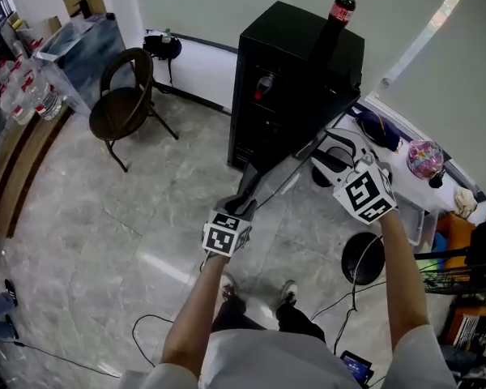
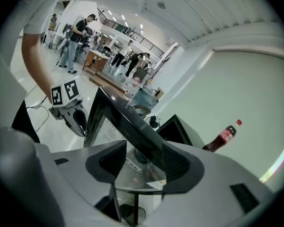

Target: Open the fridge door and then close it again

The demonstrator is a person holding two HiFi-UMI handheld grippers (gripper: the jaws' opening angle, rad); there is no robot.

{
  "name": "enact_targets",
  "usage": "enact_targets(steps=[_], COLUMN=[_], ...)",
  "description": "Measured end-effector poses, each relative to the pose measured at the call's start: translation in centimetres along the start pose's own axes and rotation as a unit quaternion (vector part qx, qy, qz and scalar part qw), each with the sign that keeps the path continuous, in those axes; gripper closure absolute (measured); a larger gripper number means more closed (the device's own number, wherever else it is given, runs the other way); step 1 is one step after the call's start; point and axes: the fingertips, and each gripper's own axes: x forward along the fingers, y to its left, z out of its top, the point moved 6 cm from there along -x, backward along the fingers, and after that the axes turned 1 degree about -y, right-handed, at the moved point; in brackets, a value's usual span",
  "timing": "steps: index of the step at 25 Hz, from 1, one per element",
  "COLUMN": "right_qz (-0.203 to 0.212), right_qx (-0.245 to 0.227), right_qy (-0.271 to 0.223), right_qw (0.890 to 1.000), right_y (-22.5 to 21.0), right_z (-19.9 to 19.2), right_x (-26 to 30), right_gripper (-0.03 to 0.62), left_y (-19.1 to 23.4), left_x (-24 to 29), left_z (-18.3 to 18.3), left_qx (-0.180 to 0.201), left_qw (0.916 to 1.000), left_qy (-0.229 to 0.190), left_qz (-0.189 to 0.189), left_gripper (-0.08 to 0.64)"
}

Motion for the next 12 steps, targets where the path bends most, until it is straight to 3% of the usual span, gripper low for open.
enact_targets(steps=[7,12], right_qz=[0.0,-0.006], right_qx=[-0.055,-0.063], right_qy=[0.061,0.078], right_qw=[0.997,0.995], right_y=[-0.7,-1.8], right_z=[0.4,0.2], right_x=[3.2,5.0], right_gripper=[0.363,0.364], left_y=[2.3,4.2], left_x=[0.4,0.8], left_z=[1.1,1.7], left_qx=[0.01,0.018], left_qw=[0.9998,0.9996], left_qy=[0.007,0.013], left_qz=[-0.012,-0.019], left_gripper=[0.479,0.492])
